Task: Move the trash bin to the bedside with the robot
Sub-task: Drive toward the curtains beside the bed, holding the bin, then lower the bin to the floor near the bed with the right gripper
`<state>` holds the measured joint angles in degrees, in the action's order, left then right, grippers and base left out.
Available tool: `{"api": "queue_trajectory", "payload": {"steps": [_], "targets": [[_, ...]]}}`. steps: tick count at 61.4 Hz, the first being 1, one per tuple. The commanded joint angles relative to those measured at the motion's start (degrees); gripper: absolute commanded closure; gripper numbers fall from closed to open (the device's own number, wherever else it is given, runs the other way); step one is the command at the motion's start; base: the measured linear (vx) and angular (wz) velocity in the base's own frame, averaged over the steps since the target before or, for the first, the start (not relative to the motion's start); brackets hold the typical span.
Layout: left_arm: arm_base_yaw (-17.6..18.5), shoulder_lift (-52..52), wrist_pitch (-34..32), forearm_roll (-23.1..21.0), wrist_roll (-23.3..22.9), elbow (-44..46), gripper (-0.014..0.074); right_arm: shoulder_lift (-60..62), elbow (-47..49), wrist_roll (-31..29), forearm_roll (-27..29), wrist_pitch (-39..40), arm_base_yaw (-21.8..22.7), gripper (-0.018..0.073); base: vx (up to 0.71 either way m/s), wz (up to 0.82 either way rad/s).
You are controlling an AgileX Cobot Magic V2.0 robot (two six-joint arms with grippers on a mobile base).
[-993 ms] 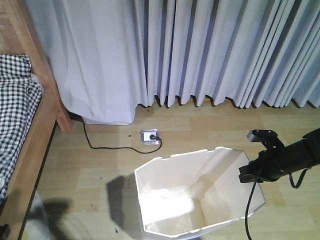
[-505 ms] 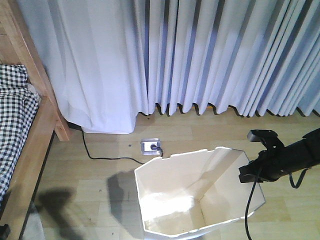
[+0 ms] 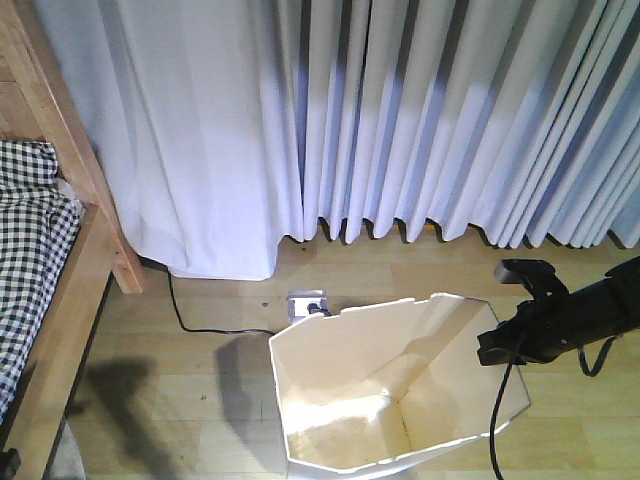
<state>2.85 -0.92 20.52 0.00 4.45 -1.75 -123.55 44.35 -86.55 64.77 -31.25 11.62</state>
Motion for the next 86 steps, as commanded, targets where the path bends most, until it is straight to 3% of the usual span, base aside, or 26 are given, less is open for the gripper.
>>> {"api": "queue_trajectory", "payload": {"steps": [1,55,68,78,86], "targets": [[0.1,-1.2,-4.0,0.0,-0.3,-1.0,0.0603,4.0,0.7,0.3,3.1,-11.1,0.3,0.0562,0.06,0.03],[0.1,-1.2,-4.0,0.0,-0.3,-1.0,0.0603,4.0,0.7,0.3,3.2,-11.1,0.3,0.0562,0.01,0.0],[0.1,-1.2,-4.0,0.0,-0.3,-1.0,0.0603,4.0,0.7,-0.4,10.8,-8.1,0.3,0.0562,0.0,0.0],[0.1,-1.2,-4.0,0.0,-0.3,-1.0,0.0603,3.8,1.4,-6.8,12.4,-5.5,0.3,0.0562,0.0,0.0],[0.1,-1.2,-4.0,0.0,-0.3,-1.0,0.0603,1.7,4.2,-5.6,12.5,-4.4,0.3,0.0562,0.0,0.0]]}}
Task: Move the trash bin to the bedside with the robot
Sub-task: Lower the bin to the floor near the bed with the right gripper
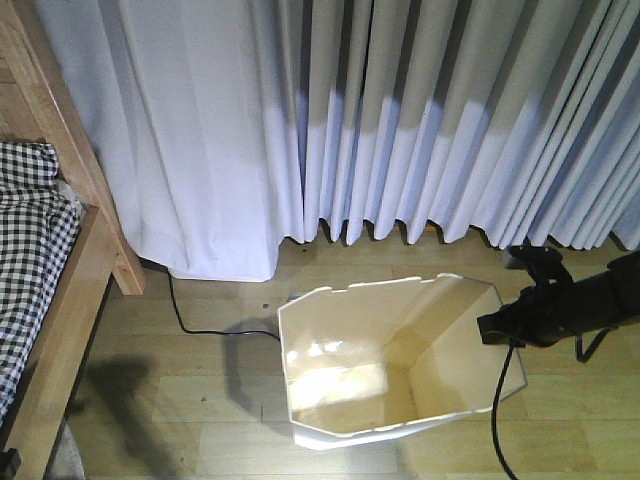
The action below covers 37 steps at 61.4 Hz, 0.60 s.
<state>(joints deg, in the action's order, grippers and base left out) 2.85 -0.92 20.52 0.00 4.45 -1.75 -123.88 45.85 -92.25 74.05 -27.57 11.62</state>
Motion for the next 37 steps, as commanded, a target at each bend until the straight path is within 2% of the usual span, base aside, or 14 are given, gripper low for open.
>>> {"api": "queue_trajectory", "payload": {"steps": [1,12,24,31,37], "targets": [[0.1,-1.2,-4.0,0.0,-0.3,-1.0,0.0603,1.6,3.1,0.1,3.2,-8.1,0.3,0.0562,0.0,0.0],[0.1,-1.2,-4.0,0.0,-0.3,-1.0,0.0603,-5.0,10.9,0.4,3.2,-8.3,0.3,0.0562,0.0,0.0],[0.1,-1.2,-4.0,0.0,-0.3,-1.0,0.0603,-16.1,23.0,4.0,2.7,-11.3,0.3,0.0562,0.0,0.0],[0.1,-1.2,-4.0,0.0,-0.3,-1.0,0.0603,-23.2,30.9,7.9,2.2,-11.5,0.3,0.0562,0.0,0.0],[0.1,-1.2,-4.0,0.0,-0.3,-1.0,0.0603,-29.1,38.2,13.5,-1.3,-10.7,0.3,0.0562,0.0,0.0]]}}
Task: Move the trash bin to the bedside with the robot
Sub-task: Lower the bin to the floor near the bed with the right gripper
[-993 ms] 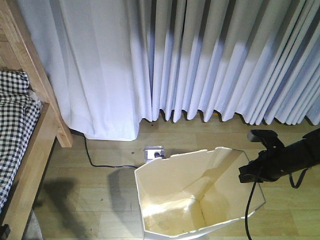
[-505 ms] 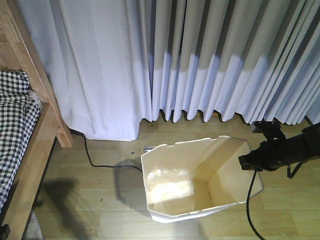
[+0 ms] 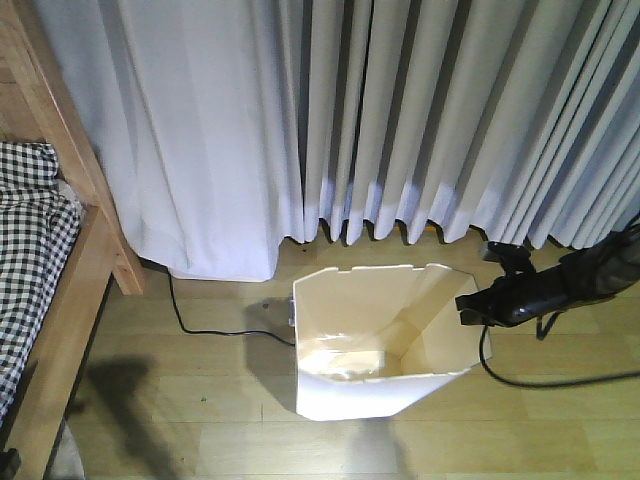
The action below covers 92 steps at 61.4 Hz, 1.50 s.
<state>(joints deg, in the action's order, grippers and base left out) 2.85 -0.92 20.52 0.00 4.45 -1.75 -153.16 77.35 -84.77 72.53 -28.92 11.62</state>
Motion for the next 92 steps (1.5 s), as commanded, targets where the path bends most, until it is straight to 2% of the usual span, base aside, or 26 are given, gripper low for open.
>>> {"api": "queue_trajectory", "payload": {"steps": [1,8,13,18,23,41,53,60,73,80,92], "targets": [[0.1,-1.2,-4.0,0.0,-0.3,-1.0,0.0603,-0.6,7.8,6.9,-0.5,-9.3,0.3,0.0562,0.0,0.0],[0.1,-1.2,-4.0,0.0,-0.3,-1.0,0.0603,-7.4,17.1,13.8,-9.8,-10.3,-0.3,0.0562,0.0,0.0],[0.1,-1.2,-4.0,0.0,-0.3,-1.0,0.0603,-11.9,23.0,21.8,-16.1,-10.3,-0.6,0.0561,0.0,0.0],[0.1,-1.2,-4.0,0.0,-0.3,-1.0,0.0603,-16.4,29.6,28.7,-19.6,-11.1,-0.9,0.056,0.0,0.0],[0.1,-1.2,-4.0,0.0,-0.3,-1.0,0.0603,-20.4,36.0,31.4,-21.2,-12.8,-1.4,0.0558,0.0,0.0],[0.1,-1.2,-4.0,0.0,-0.3,-1.0,0.0603,-31.7,54.5,36.4,-21.6,-15.7,-2.7,0.0546,0.0,0.0],[0.1,-1.2,-4.0,0.0,-0.3,-1.0,0.0603,-33.9,57.2,38.9,-23.0,-16.6,-3.1,0.0519,0.0,0.0],[0.1,-1.2,-4.0,0.0,-0.3,-1.0,0.0603,-33.9,57.6,39.3,-24.4,-16.8,-3.1,0.0468,0.0,0.0],[0.1,-1.2,-4.0,0.0,-0.3,-1.0,0.0603,-33.9,57.6,39.5,-25.5,-17.9,-3.1,0.0312,0.0,0.0],[0.1,-1.2,-4.0,0.0,-0.3,-1.0,0.0603,-33.9,57.6,40.9,-28.3,-18.2,-3.1,0.0226,0.0,0.0],[0.1,-1.2,-4.0,0.0,-0.3,-1.0,0.0603,-33.9,57.6,43.4,-33.7,-18.3,-3.0,0.0157,0.0,0.0]]}}
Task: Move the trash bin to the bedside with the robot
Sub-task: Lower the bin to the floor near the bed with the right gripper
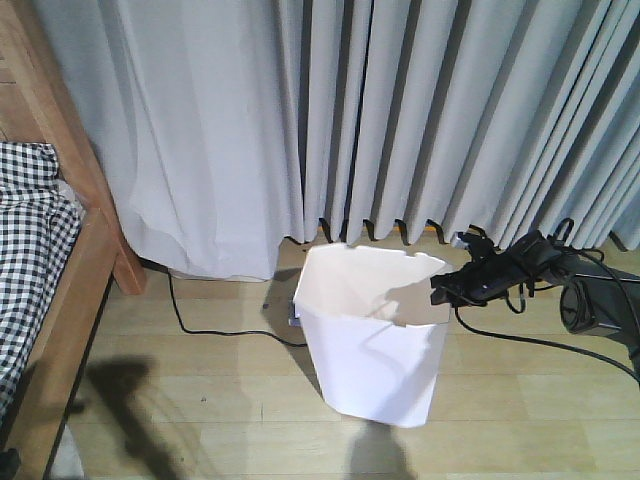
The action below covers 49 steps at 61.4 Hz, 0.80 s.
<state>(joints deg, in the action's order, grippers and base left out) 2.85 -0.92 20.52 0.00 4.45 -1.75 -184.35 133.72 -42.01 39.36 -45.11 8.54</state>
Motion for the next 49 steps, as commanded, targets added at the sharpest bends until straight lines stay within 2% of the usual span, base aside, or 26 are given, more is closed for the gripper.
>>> {"api": "queue_trajectory", "payload": {"steps": [1,20,35,43,49], "targets": [[0.1,-1.2,-4.0,0.0,-0.3,-1.0,0.0603,-2.7,1.2,0.6,-0.7,-2.1,0.1,0.0155,0.0,0.0],[0.1,-1.2,-4.0,0.0,-0.3,-1.0,0.0603,-2.7,1.2,1.6,-2.0,-5.2,0.2,0.0107,0.0,0.0],[0.1,-1.2,-4.0,0.0,-0.3,-1.0,0.0603,-1.9,1.2,2.5,-9.8,-7.2,0.2,0.0063,0.0,0.0],[0.1,-1.2,-4.0,0.0,-0.3,-1.0,0.0603,-1.4,1.2,2.3,-11.6,-7.4,0.2,0.0063,0.0,0.0],[0.1,-1.2,-4.0,0.0,-0.3,-1.0,0.0603,-1.4,1.2,2.3,-13.0,-12.3,0.2,0.0063,0.0,0.0]]}}
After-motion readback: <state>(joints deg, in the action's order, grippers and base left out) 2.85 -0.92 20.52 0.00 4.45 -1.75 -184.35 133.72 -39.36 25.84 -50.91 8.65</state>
